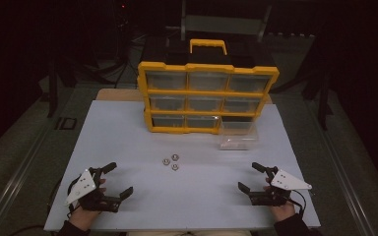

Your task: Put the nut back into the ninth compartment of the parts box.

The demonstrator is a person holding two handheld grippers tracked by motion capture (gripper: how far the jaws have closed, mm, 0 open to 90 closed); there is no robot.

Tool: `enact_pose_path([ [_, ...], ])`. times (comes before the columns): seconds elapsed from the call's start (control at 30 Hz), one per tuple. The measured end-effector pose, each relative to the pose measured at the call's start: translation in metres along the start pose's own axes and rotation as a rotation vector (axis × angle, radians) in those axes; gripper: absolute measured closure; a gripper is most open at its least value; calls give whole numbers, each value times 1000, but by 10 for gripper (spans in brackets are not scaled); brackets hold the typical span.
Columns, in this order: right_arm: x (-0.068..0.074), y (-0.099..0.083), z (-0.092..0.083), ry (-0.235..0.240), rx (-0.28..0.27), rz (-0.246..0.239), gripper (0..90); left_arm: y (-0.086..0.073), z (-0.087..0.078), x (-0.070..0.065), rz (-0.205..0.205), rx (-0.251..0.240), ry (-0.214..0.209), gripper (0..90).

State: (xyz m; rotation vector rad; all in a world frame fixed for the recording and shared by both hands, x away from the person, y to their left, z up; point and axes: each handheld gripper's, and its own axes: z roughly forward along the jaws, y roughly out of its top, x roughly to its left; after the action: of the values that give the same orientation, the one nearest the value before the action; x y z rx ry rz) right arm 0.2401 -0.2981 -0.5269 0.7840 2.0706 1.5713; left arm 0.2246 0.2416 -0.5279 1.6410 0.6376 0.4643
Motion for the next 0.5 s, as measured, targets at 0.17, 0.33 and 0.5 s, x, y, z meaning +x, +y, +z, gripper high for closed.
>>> enact_pose_path([
  [0.17, 0, 0, 0, 5, 1, 8, 118, 0, 0, -1, 10, 4, 0, 0],
  [0.33, 3, 4, -1, 4, -1, 5, 128, 0, 0, -2, 9, 6, 2, 0],
  [0.5, 4, 10, 0, 4, 4, 20, 130, 0, 0, -1, 6, 7, 5, 0],
])
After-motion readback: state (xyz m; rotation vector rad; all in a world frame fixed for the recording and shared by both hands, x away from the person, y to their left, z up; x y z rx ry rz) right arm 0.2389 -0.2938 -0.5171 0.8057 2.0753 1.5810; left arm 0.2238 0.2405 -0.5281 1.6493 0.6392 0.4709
